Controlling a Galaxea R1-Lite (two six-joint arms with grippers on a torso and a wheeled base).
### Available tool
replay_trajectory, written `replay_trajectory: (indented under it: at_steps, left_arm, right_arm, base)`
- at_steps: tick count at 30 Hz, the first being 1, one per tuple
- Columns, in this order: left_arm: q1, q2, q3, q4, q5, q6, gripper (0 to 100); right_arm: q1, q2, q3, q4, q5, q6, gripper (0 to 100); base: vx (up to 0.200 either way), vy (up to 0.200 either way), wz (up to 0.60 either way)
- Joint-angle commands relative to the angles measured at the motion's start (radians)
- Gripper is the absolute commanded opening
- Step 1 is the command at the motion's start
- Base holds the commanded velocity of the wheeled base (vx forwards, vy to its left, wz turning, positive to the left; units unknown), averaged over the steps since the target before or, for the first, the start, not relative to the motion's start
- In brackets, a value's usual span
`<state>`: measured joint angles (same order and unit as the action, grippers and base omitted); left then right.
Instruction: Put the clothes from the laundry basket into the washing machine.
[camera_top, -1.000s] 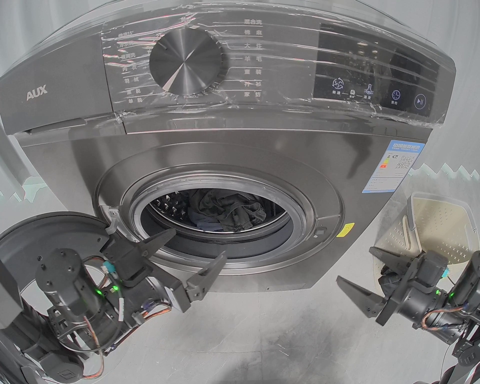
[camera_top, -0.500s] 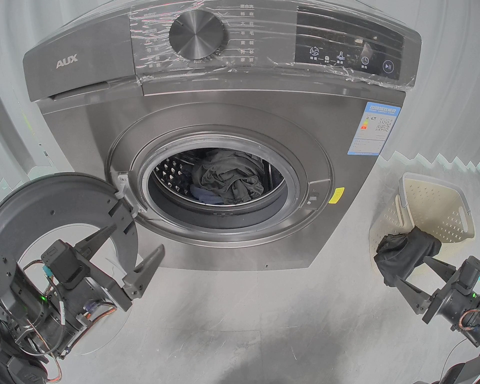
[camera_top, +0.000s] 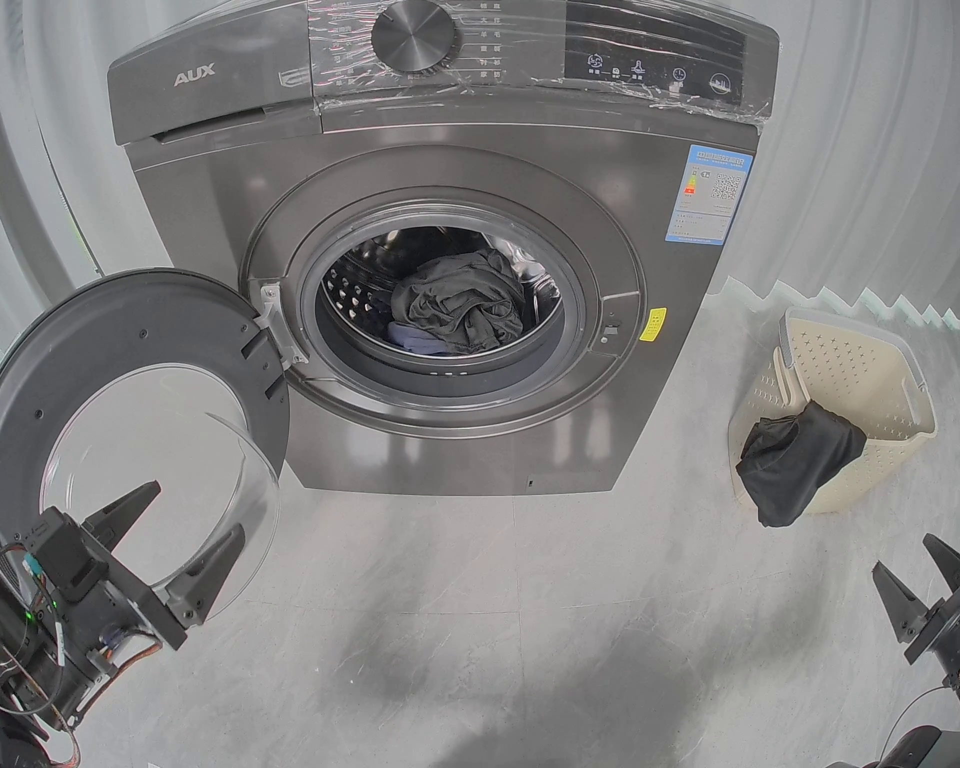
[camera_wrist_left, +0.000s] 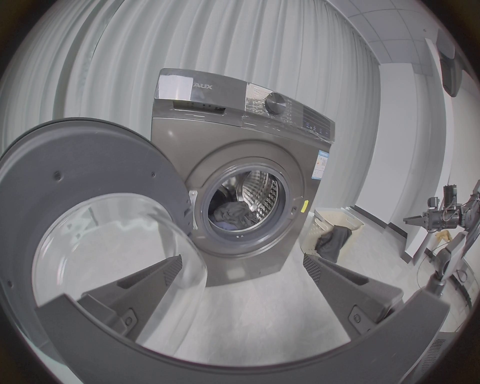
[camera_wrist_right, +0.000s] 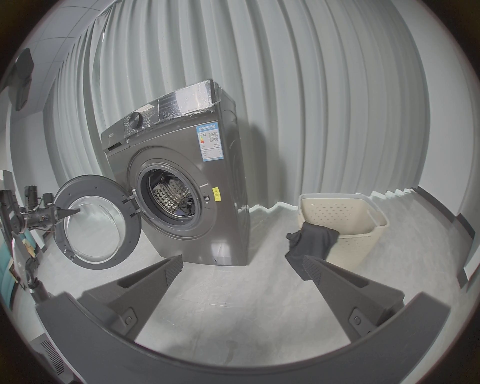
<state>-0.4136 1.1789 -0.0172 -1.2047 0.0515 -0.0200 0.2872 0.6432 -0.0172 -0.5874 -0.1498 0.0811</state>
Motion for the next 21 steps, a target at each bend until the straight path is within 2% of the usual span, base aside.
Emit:
replay_trajectory:
  at_steps: [1, 5, 8, 9, 11, 12, 14, 16, 17, 18, 19, 20, 21]
  left_arm:
    - [0.012, -0.329, 0.014, 0.261, 0.004, -0.011, 100]
    - [0.036, -0.502, 0.016, 0.439, 0.037, -0.005, 100]
    - [0.05, -0.614, 0.017, 0.542, 0.045, -0.001, 100]
    - [0.05, -0.614, 0.017, 0.542, 0.045, -0.001, 100]
    - [0.056, -0.736, 0.017, 0.656, 0.048, 0.0, 100]
    - [0.056, -0.736, 0.017, 0.656, 0.048, 0.0, 100]
    - [0.118, -0.809, 0.017, 0.746, 0.045, -0.009, 100]
    - [0.159, -0.887, 0.017, 0.832, 0.031, 0.0, 100]
    - [0.176, -0.917, 0.017, 0.866, 0.027, 0.002, 100]
    - [0.196, -0.941, 0.017, 0.899, 0.019, 0.003, 100]
    - [0.237, -0.978, 0.017, 0.953, 0.004, 0.006, 100]
    - [0.243, -0.983, 0.017, 0.959, 0.001, 0.006, 100]
    - [0.28, -1.039, 0.017, 1.013, -0.032, 0.011, 100]
  right_arm:
    - [-0.054, -0.231, 0.017, 0.133, 0.003, -0.026, 100]
    - [-0.108, -0.309, 0.017, 0.19, 0.006, -0.032, 100]
    - [-0.149, -0.362, 0.017, 0.25, 0.016, -0.044, 100]
    - [-0.149, -0.362, 0.017, 0.25, 0.016, -0.044, 100]
    - [-0.178, -0.447, 0.017, 0.337, 0.036, -0.047, 100]
    - [-0.178, -0.447, 0.017, 0.337, 0.036, -0.047, 100]
    - [-0.188, -0.543, 0.017, 0.442, 0.049, -0.046, 100]
    - [-0.198, -0.568, 0.017, 0.505, 0.049, -0.024, 100]
    - [-0.226, -0.571, 0.017, 0.517, 0.055, -0.026, 100]
    - [-0.261, -0.583, 0.017, 0.521, 0.072, -0.032, 100]
    - [-0.296, -0.628, 0.016, 0.529, 0.127, -0.029, 100]
    - [-0.3, -0.632, 0.016, 0.528, 0.136, -0.029, 100]
    - [-0.298, -0.643, 0.017, 0.531, 0.162, -0.032, 100]
  base:
    - [0.0, 0.0, 0.0]
    - [0.0, -0.15, 0.0]
    - [0.0, -0.2, 0.0]
    - [0.0, -0.2, 0.0]
    - [0.0, -0.2, 0.0]
    - [0.0, -0.2, 0.0]
    - [0.0, -0.2, 0.0]
    - [0.0, -0.2, 0.0]
    - [0.0, -0.2, 0.0]
    - [0.0, -0.2, 0.0]
    - [0.0, -0.2, 0.0]
    - [0.0, -0.2, 0.0]
    - [0.0, -0.2, 0.0]
